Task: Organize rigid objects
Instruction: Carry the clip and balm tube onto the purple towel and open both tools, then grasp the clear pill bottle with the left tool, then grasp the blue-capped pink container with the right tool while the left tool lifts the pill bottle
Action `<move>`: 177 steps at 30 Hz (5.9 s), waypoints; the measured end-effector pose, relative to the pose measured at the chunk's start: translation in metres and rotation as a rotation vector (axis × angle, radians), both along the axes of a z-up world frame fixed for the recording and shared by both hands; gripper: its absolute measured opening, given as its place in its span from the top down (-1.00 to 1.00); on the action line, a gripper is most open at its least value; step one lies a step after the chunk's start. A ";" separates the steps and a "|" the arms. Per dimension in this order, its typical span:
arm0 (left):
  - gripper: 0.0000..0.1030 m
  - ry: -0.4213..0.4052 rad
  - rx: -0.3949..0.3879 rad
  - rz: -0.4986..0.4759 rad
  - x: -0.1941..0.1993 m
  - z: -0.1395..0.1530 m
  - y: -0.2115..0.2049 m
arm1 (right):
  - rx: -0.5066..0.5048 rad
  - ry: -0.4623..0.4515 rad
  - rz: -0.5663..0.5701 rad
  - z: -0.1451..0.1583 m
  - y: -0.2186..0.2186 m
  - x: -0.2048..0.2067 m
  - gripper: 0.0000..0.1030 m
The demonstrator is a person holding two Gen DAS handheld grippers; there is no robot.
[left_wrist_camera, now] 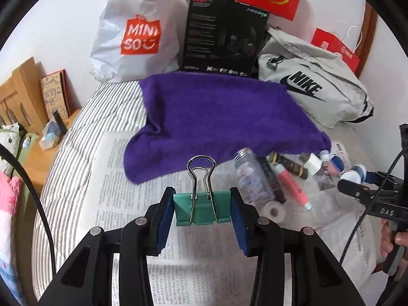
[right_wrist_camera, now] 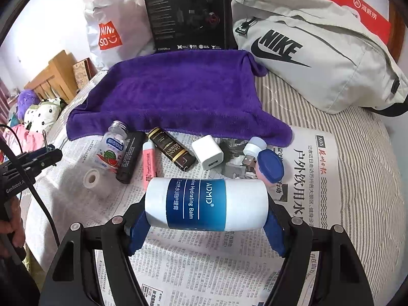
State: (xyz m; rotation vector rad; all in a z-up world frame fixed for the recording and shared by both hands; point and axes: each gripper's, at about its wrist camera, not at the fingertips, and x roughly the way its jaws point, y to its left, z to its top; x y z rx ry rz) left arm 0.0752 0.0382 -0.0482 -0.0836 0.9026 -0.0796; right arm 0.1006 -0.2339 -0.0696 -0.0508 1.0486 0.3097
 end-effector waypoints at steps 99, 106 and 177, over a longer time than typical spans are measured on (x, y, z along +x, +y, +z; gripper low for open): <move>-0.47 0.227 0.152 -0.076 0.069 -0.052 -0.057 | 0.071 0.093 -0.088 0.010 -0.037 0.005 -0.55; -0.41 0.230 0.179 -0.096 0.070 -0.062 -0.065 | 0.110 0.106 -0.118 -0.002 -0.054 0.002 -0.55; 0.16 0.002 0.110 -0.148 0.049 -0.070 -0.068 | 0.155 -0.088 -0.204 -0.046 -0.087 0.045 0.58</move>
